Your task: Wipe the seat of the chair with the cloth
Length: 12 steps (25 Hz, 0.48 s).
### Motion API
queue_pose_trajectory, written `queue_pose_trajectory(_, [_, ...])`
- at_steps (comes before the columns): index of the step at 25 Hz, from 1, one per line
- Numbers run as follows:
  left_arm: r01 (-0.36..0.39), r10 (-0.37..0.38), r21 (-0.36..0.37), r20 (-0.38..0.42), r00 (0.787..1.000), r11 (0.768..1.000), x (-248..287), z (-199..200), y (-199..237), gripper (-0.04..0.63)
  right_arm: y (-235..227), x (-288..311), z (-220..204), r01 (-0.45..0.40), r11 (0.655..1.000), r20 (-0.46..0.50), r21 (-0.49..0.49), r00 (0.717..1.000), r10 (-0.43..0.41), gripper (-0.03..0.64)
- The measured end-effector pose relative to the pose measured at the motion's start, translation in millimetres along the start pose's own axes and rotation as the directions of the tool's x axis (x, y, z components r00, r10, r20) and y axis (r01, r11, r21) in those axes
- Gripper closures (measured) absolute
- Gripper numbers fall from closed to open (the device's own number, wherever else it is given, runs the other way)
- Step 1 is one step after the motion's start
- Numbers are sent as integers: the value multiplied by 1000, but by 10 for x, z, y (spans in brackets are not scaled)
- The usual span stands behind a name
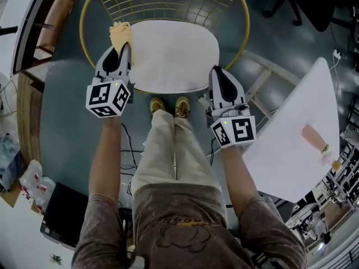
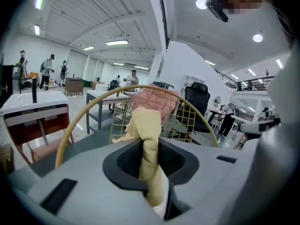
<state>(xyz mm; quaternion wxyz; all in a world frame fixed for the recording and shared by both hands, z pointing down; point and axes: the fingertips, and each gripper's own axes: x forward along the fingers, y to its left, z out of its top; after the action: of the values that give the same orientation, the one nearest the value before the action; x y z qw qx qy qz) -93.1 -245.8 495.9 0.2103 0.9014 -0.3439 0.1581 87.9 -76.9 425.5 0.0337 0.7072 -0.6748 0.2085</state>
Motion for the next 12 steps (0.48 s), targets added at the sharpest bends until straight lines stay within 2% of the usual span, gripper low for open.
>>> queue_pose_trajectory(8, [-70,71,18,-103,992,997,557,-463,399,518,-79,20,-135,-12,1000,-22,-9,1000,12,589])
queue_pose_trajectory(12, [-124,133,64,-185,974,990,752,-651,594,518,-61,52,-229,-19,1000,-32,-1,999,19,589])
